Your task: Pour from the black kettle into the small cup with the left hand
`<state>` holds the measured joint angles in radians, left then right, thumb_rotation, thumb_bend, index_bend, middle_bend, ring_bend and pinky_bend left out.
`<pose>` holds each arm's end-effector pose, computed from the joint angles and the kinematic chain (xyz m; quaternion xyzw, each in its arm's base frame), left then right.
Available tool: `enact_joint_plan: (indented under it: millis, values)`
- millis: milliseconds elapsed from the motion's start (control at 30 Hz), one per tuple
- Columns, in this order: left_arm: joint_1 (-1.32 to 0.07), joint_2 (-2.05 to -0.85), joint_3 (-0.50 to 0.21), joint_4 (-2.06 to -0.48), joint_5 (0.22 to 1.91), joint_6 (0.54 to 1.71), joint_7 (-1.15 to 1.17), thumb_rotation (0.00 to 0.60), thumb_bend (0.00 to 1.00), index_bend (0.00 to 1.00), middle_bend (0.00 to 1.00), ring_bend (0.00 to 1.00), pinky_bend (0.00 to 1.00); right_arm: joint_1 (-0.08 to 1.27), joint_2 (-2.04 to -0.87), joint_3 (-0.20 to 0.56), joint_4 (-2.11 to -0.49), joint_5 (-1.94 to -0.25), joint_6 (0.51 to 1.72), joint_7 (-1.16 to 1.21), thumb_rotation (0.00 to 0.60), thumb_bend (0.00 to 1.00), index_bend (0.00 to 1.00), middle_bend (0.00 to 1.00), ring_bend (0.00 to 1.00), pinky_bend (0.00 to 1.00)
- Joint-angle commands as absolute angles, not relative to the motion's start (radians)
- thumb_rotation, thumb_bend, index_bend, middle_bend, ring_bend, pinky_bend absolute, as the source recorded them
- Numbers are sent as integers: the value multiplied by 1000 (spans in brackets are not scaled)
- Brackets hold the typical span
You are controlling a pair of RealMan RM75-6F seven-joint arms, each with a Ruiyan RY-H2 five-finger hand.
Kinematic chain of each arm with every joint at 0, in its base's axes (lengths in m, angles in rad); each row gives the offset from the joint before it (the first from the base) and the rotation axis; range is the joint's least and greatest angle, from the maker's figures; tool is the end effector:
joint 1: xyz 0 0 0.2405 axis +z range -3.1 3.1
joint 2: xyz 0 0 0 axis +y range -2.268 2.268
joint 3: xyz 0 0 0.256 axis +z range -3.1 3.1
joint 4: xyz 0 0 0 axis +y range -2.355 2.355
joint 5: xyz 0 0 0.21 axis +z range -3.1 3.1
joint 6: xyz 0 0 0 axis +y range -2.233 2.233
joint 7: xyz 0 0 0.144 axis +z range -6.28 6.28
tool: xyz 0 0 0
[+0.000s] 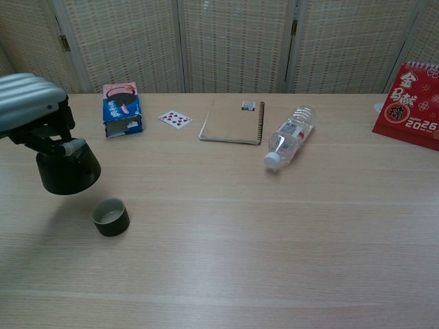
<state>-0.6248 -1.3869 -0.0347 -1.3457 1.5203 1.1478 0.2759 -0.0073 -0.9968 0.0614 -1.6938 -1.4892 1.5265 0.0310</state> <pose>-0.2132 0.3265 0.0477 -0.7939 -0.1823 -0.3453 0.4661 -0.3160 -0.1541 0.1976 0.5652 -0.3963 0.3750 0.6188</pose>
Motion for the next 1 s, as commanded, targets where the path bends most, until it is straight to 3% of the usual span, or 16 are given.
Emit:
enact_joint_plan:
  millis: [33,300,1000]
  values:
    - [-619,-1395,-33,-1349,1526,1157,301,417,500,995,1000,920,525,-6,-996,62,-1694,-1489,1525,32,600,290,34,139,247,0]
    - [-606,-1416,-31,-1359,1544,1184,346,468,504,995,1000,922,525,-2,-994,61,-1700,-1495,1524,29,600,290,33,139,250,0]
    - [-585,-1460,-35,-1361,1561,1215,436,512,520,995,1000,925,527,-1,-992,61,-1700,-1497,1528,34,600,290,34,150,268,0]
